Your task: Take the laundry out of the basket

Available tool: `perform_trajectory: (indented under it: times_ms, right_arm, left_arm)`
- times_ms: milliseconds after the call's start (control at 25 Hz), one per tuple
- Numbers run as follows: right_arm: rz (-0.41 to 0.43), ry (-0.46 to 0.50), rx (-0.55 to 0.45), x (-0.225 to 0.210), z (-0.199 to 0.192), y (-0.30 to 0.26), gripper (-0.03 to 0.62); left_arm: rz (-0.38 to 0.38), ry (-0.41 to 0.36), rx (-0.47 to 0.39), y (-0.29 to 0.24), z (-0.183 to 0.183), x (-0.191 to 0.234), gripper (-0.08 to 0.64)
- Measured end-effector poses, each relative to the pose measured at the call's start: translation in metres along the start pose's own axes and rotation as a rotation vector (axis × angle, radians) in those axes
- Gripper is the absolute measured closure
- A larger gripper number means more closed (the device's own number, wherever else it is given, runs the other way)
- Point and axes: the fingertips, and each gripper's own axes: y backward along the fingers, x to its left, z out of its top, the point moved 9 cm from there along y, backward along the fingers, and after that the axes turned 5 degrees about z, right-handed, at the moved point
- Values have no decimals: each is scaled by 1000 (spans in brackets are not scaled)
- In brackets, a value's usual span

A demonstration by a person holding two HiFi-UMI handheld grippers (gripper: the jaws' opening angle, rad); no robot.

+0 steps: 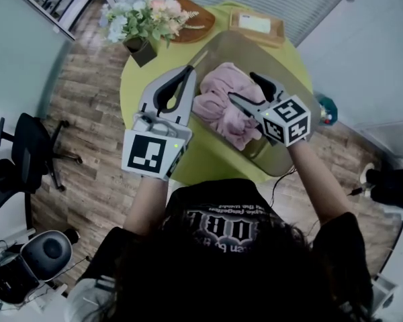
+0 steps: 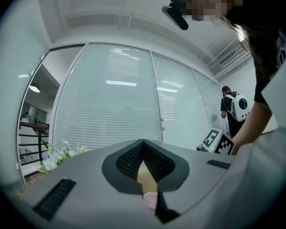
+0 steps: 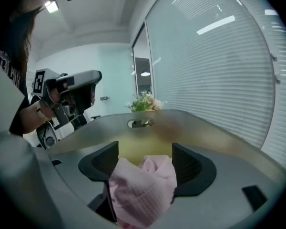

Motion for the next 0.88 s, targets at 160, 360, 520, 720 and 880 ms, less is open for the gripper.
perform_trajectory:
  times_ms: [160,360,520,720,880]
  right_arm:
    - [3,17,112,-6,-18,-18,218]
    - [-37,99,254,-18,-45,-37,208]
    - [-58,13,251,-29,-57,-41,188]
    - [-52,-136,222,-37,-71,-47,178]
    - [-24,-276,194,-41,-83,-53,178]
  left_arm:
    - [10,-7,0,-1,5,3,560]
    - [3,-9,0,-1,3,4,560]
    - [5,-4,0,0,2,6,560]
    - [1,-4,-1,0,-1,5,560]
    - [0,-2,5,0,-2,4,560]
